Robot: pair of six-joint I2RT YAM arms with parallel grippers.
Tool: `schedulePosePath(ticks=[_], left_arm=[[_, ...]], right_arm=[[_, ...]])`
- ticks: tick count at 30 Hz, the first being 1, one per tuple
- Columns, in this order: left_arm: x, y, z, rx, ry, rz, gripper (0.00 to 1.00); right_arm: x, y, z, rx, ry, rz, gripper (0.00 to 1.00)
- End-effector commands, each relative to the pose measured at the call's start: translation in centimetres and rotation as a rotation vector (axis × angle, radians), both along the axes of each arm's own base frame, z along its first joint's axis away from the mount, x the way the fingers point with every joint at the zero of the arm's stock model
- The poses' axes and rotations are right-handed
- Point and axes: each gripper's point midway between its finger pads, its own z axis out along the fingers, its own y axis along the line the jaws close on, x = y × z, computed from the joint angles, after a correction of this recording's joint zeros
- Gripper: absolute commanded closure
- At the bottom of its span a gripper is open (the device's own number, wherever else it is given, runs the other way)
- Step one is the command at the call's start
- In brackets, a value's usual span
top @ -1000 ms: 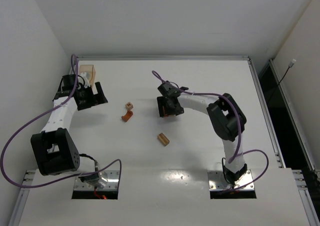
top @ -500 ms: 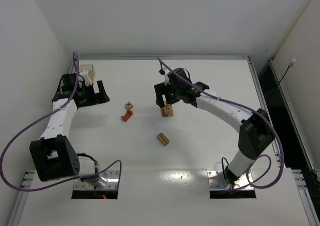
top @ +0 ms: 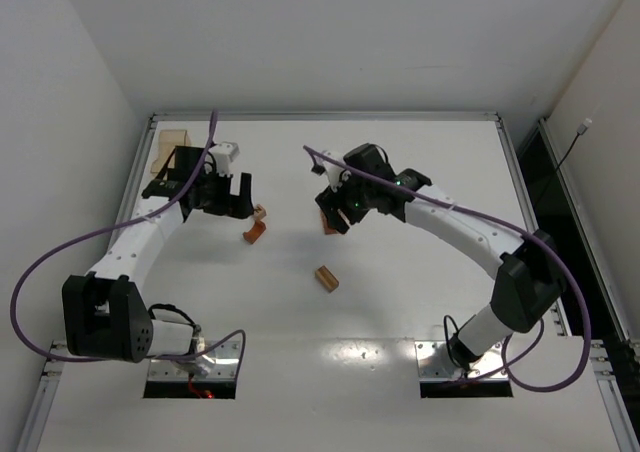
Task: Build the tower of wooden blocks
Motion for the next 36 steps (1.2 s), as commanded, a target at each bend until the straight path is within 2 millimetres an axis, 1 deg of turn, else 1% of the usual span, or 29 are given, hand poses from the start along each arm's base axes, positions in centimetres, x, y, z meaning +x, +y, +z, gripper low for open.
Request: schedulePosePath(ticks=[1, 2, 3, 4, 5, 6, 7, 9, 10, 12, 13, 15, 17, 18, 20, 21, 22, 23, 24, 25, 26, 29, 30, 33, 36], left_arm=[[1.3, 1.5, 1.7, 0.036, -0.065, 0.059, 0.00], [1.4, 2.1, 1.9, 0.034, -0.076, 0.094, 0.00], [1.7, 2.9, 2.0, 0.047, -0.083, 0.137, 0.00], [1.5, 3.5, 2.0, 0.058, -0.088, 0.157, 0.00], [1.6, 4.4, 2.4, 0.049, -0.096, 0.194, 0.00], [1.4, 4.9, 2.1, 0.041, -0.083, 0.221, 0.00], [1.7, 5.5, 2.2, 0.047, -0.092, 0.241, 0.00], [1.7, 6.7, 2.5, 0.040, -0.098, 0.284, 0.00], [1.7, 6.6, 2.5, 0.034, -0.096, 0.290, 0.00], [1.7, 7.5, 2.5, 0.035, -0.095, 0.315, 0.00], [1.7, 7.3, 2.5, 0.028, -0.095, 0.309, 0.00], [1.5, 7.6, 2.1, 0.029, -0.086, 0.318, 0.00], [1.5, 7.6, 2.1, 0.029, -0.086, 0.318, 0.00], [1.5, 7.6, 2.1, 0.029, -0.086, 0.318, 0.00], [1.5, 7.6, 2.1, 0.029, -0.086, 0.318, 0.00], [1.5, 7.6, 2.1, 0.029, -0.086, 0.318, 0.00], [1.5, 7.6, 2.1, 0.029, -0.086, 0.318, 0.00], [1.5, 7.6, 2.1, 0.029, -0.086, 0.318, 0.00], [1.5, 7.6, 2.1, 0.029, -0.086, 0.318, 0.00], [1.7, 7.6, 2.3, 0.029, -0.095, 0.318, 0.00], [1.5, 7.6, 1.9, 0.029, -0.086, 0.318, 0.00], [1.5, 7.6, 1.9, 0.029, -0.086, 0.318, 0.00], [1.5, 7.6, 1.9, 0.029, -0.086, 0.318, 0.00], [1.5, 7.6, 1.9, 0.029, -0.086, 0.318, 0.00], [1.5, 7.6, 1.9, 0.029, -0.086, 0.318, 0.00]], right_arm=[[-5.9, 1.4, -3.2, -0.052, 0.103, 0.214, 0.42], [-6.7, 1.6, -3.8, -0.050, 0.125, 0.222, 0.42], [-7.8, 1.2, -5.6, -0.073, 0.162, 0.226, 0.44], [-8.5, 1.5, -6.2, -0.080, 0.168, 0.226, 0.44], [-8.6, 1.9, -6.5, -0.078, 0.153, 0.224, 0.44], [-8.8, 1.9, -7.3, -0.095, 0.164, 0.206, 0.44], [-9.8, 2.2, -8.0, -0.107, 0.187, 0.216, 0.44], [-10.1, 2.5, -9.1, -0.118, 0.222, 0.185, 0.44], [-10.4, 2.8, -10.1, -0.126, 0.252, 0.152, 0.40], [-10.2, 2.7, -11.0, -0.144, 0.273, 0.113, 0.39], [-10.1, 3.0, -11.5, -0.149, 0.294, 0.095, 0.39], [-9.7, 3.6, -11.7, -0.148, 0.310, 0.076, 0.39], [-9.4, 4.0, -12.4, -0.161, 0.332, 0.063, 0.39], [-9.5, 3.9, -12.9, -0.171, 0.342, 0.062, 0.39], [-8.9, 4.2, -12.9, -0.179, 0.336, 0.045, 0.39], [-9.0, 4.4, -13.5, -0.196, 0.337, 0.047, 0.39], [-9.2, 4.1, -14.0, -0.212, 0.351, 0.046, 0.39], [-8.8, 4.2, -13.8, -0.211, 0.339, 0.041, 0.41], [-9.0, 4.2, -14.3, -0.219, 0.351, 0.032, 0.41], [-8.8, 4.4, -14.0, -0.212, 0.346, 0.032, 0.42], [-8.6, 4.3, -14.0, -0.218, 0.339, 0.027, 0.44], [-8.5, 4.2, -14.1, -0.223, 0.332, 0.022, 0.58], [-8.5, 4.2, -14.1, -0.223, 0.332, 0.022, 0.72], [-8.0, 3.6, -13.8, -0.245, 0.307, -0.011, 1.00], [-7.5, 3.1, -12.5, -0.251, 0.265, -0.032, 1.00]])
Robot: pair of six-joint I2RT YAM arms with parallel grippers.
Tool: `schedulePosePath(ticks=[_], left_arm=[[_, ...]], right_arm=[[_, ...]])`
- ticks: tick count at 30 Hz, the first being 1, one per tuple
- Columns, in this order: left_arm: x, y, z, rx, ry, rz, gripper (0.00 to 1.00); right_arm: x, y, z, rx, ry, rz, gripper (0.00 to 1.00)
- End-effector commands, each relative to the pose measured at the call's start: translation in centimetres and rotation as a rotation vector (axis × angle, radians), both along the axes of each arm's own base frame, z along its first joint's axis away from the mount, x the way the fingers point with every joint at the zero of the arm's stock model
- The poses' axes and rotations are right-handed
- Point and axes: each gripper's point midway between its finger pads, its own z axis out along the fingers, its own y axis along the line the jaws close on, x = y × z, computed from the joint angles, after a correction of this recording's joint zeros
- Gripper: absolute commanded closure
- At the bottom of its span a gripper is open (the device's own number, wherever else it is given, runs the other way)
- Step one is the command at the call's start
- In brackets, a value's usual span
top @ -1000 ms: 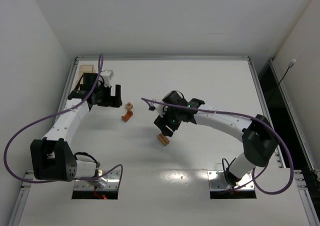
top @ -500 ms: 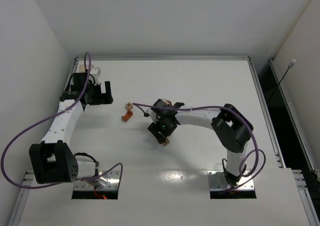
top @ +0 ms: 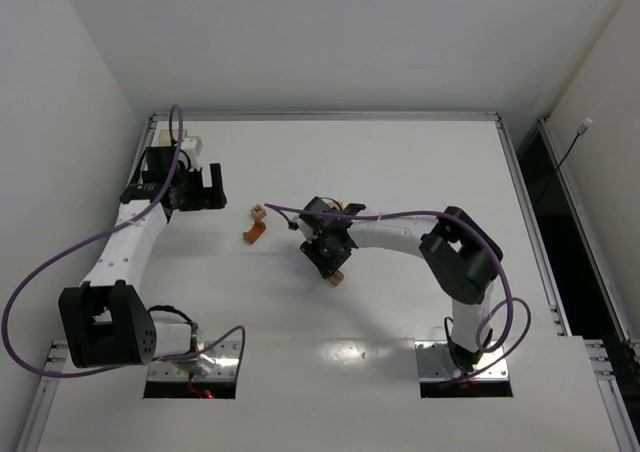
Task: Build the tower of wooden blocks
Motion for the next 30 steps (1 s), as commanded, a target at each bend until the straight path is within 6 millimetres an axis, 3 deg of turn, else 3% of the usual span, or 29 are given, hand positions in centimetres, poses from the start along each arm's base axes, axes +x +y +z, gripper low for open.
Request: schedulePosePath(ticks=[1, 3, 7, 8, 9, 10, 12, 15, 19, 20, 26, 30], left_arm=[[0.3, 0.2, 1.2, -0.002, -0.050, 0.012, 0.00], [0.2, 0.5, 1.6, -0.001, -0.062, 0.021, 0.00], [0.1, 1.0, 1.9, -0.007, -0.081, 0.077, 0.00], [0.3, 1.1, 2.4, -0.017, -0.098, 0.103, 0.00], [0.3, 1.5, 2.3, -0.008, -0.097, 0.136, 0.00], [0.1, 1.8, 1.9, -0.007, -0.085, 0.158, 0.00], [0.2, 2.2, 2.3, -0.011, -0.103, 0.207, 0.00], [0.4, 2.9, 2.7, 0.006, -0.113, 0.247, 0.00], [0.3, 3.1, 2.7, 0.019, -0.113, 0.248, 0.00], [0.5, 3.1, 3.1, 0.019, -0.122, 0.248, 0.00], [0.5, 3.0, 1.9, 0.019, -0.082, 0.234, 0.00], [0.6, 3.0, 1.6, 0.020, -0.073, 0.234, 0.00]], right_arm=[[1.9, 0.5, 3.9, 0.029, -0.116, -0.042, 1.00], [2.9, 0.4, 5.7, 0.042, -0.155, -0.077, 1.00], [8.3, -0.8, 11.8, 0.059, -0.294, -0.328, 1.00], [8.6, -1.4, 11.6, 0.023, -0.274, -0.357, 1.00], [10.0, -0.8, 13.6, 0.061, -0.295, -0.410, 1.00], [10.6, -1.5, 13.9, 0.051, -0.274, -0.443, 1.00], [12.0, -1.1, 14.8, 0.077, -0.266, -0.490, 1.00], [13.4, -1.5, 15.0, 0.077, -0.270, -0.561, 1.00], [14.3, -2.0, 13.4, 0.062, -0.225, -0.599, 1.00], [14.2, -1.8, 12.3, 0.047, -0.201, -0.593, 1.00], [16.2, -2.0, 12.1, 0.069, -0.179, -0.624, 1.00], [16.2, -1.9, 11.2, 0.057, -0.160, -0.643, 1.00]])
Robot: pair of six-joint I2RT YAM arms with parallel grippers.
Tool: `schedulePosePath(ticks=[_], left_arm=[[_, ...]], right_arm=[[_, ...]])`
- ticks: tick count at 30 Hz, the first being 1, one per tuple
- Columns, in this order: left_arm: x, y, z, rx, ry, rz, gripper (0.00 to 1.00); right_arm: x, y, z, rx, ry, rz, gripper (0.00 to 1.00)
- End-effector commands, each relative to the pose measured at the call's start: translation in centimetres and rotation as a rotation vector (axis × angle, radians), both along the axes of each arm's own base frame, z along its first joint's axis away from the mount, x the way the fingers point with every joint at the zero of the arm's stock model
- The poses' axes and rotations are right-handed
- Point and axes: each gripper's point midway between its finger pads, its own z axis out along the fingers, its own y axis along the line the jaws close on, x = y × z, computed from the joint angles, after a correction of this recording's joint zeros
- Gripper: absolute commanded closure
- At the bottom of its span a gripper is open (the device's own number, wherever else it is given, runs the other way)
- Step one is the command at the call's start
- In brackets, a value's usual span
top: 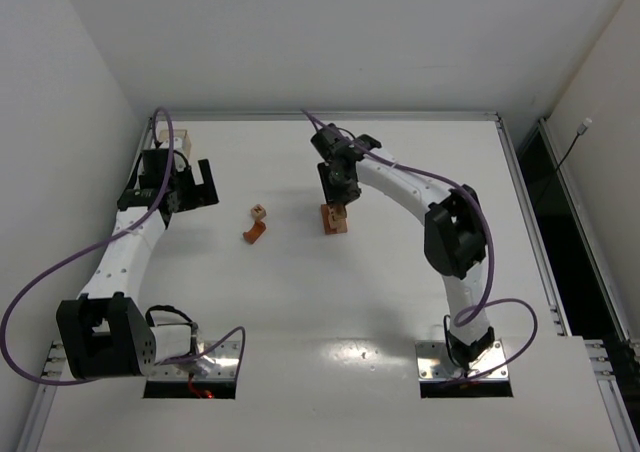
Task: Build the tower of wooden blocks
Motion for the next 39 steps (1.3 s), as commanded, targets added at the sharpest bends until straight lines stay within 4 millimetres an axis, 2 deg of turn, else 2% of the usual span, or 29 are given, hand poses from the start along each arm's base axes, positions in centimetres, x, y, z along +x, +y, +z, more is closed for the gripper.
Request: schedulePosePath(ticks=[1, 3, 5, 9, 15, 19, 39], left_arm=[[0.8, 0.6, 0.6, 0.001, -0.028, 0.023, 0.00], [0.8, 0.6, 0.6, 0.001, -0.028, 0.023, 0.00], [0.8, 0.6, 0.6, 0.001, -0.028, 0.023, 0.00], [0.8, 0.6, 0.3, 0.001, -0.019, 0.023, 0.00], [0.8, 0.6, 0.3, 0.001, -0.019, 0.023, 0.00], [0.9, 0.5, 0.0, -0.006, -0.010, 0.017, 0.00], [1.2, 0.4, -0.4, -0.007, -0.001, 0.004, 0.00]], right_arm=[[1.1, 0.8, 2.1, 0.059, -0.036, -0.045, 1.00], [1.2, 0.7, 2.1, 0.077, -0.027, -0.074, 1.00], [1.1, 0.4, 0.9, 0.076, 0.005, -0.097, 1.00], [1.0, 0.7, -0.1, 0.097, 0.045, -0.115, 1.00], [1.8, 1.4, -0.5, 0.106, 0.047, -0.111, 1.00], [2.7, 1.0, -0.8, 0.109, 0.044, -0.129, 1.00], [2.5, 1.3, -2.1, 0.124, 0.093, -0.104, 1.00]])
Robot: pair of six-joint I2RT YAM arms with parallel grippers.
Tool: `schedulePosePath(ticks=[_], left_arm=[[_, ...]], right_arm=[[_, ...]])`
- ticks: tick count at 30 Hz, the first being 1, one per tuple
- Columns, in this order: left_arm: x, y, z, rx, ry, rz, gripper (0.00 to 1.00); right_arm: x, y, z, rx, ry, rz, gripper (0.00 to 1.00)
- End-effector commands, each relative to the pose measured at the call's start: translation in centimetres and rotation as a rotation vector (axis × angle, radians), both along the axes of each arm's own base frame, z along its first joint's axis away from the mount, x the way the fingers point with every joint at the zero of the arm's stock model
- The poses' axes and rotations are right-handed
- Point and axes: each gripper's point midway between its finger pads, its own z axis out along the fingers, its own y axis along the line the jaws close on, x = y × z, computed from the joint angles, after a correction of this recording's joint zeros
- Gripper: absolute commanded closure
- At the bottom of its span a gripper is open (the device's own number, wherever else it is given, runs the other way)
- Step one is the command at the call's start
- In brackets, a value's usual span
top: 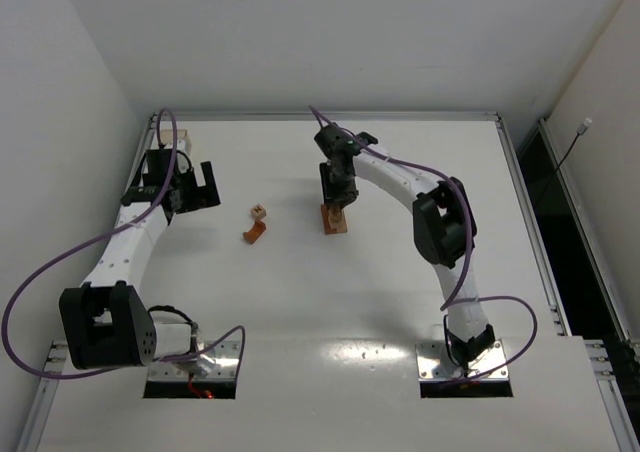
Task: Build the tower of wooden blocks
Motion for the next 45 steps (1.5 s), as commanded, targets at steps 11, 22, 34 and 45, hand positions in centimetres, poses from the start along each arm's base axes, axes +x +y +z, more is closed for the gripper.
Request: schedulePosePath(ticks=[11, 22, 34, 45], left_arm=[[1.2, 0.5, 1.2, -0.001, -0.050, 0.008, 0.00], [1.2, 0.5, 1.2, -0.001, -0.050, 0.008, 0.00], [1.2, 0.3, 1.2, -0.007, -0.051, 0.001, 0.00], [0.7, -0.3, 1.3, 0.013, -0.044, -0.083, 0.00]], right_arm=[[1.3, 1.0, 0.4, 0.033, -0.021, 0.005, 0.99], [1.4, 0.3, -0.5, 0.014, -0.011, -0.008, 0.85], [0.8, -0.3, -1.2, 0.037, 0.029, -0.012, 0.50], [0.8, 1.3, 2.4, 0.108, -0.050, 0.141, 0.14]])
